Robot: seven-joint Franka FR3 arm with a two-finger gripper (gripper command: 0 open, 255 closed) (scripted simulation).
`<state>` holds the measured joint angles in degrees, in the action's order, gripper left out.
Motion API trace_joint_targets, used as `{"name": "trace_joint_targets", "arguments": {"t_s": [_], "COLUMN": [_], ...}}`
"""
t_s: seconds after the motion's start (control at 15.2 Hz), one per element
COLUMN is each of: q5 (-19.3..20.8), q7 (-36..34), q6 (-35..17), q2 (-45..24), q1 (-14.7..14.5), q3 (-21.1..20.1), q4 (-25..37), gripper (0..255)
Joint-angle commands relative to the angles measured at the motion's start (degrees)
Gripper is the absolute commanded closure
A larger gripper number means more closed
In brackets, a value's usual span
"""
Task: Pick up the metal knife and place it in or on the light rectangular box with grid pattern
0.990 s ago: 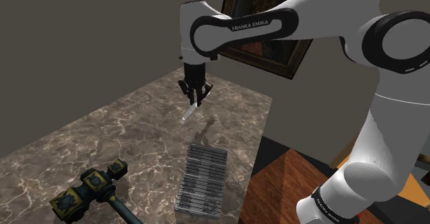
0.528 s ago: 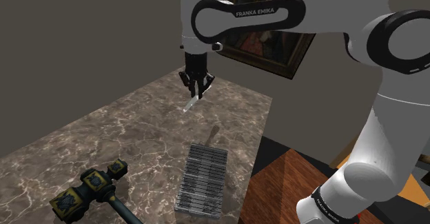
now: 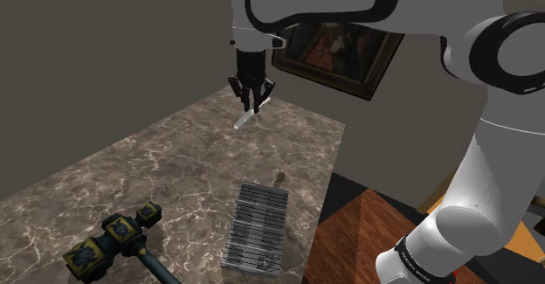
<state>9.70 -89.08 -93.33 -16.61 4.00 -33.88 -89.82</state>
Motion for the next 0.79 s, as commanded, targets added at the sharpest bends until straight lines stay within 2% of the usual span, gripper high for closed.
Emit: {"name": "trace_joint_targets", "arguments": {"t_s": [0.0,0.2,0.46,0.53,0.59,0.73], "q5": [0.02,0.0,-4.19,-3.33,-3.33,-5.2], "q7": [0.01,0.09,-1.52,-1.09,-1.09,0.38], "q6": [1.64,3.73,1.47,1.66,1.66,-4.86], "q2": [-0.11,-0.14,7.34,5.92,5.92,9.66], "q1": [-0.21,-0.41,-0.02,0.06,0.06,1.68], "q3": [-0.06,-0.13,-1.85,-1.46,-1.45,-1.16], "q4": [1.73,3.85,-4.79,-3.42,-3.42,-11.29], "gripper": [255,255,255,255,0,0]}}
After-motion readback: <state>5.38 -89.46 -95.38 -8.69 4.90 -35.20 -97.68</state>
